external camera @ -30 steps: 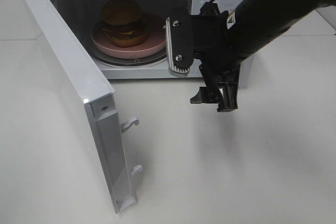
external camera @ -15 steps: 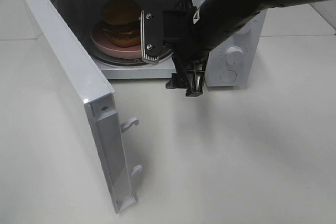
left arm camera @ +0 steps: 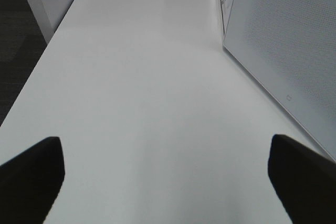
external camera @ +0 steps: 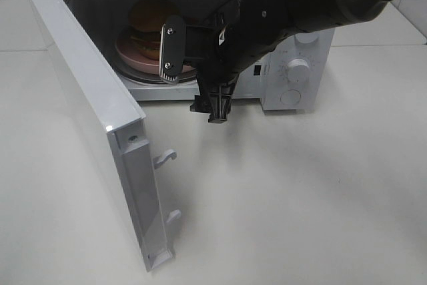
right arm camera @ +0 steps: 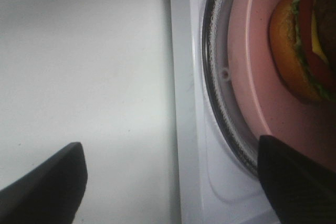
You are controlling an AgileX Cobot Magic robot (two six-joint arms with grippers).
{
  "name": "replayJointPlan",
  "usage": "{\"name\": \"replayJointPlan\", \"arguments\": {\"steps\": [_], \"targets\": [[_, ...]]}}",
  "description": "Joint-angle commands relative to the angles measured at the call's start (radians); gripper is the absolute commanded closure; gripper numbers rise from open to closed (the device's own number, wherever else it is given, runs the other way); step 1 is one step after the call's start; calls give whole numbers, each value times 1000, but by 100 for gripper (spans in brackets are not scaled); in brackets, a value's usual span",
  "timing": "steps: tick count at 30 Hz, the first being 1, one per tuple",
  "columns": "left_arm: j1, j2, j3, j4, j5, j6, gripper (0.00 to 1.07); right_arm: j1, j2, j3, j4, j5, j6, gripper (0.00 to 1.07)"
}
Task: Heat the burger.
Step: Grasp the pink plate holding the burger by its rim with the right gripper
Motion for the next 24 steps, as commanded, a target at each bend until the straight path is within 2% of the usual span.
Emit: {"name": "replayJointPlan", "arguments": {"steps": [1, 18, 24], "targets": [[3, -12, 3, 0, -16, -4, 9, 0, 66, -80, 9, -12, 18, 21], [3, -12, 3, 0, -16, -4, 9, 0, 247, -353, 19, 0, 54, 22], [3, -12, 3, 0, -16, -4, 9, 0, 286, -412, 1, 3, 62, 23]]}}
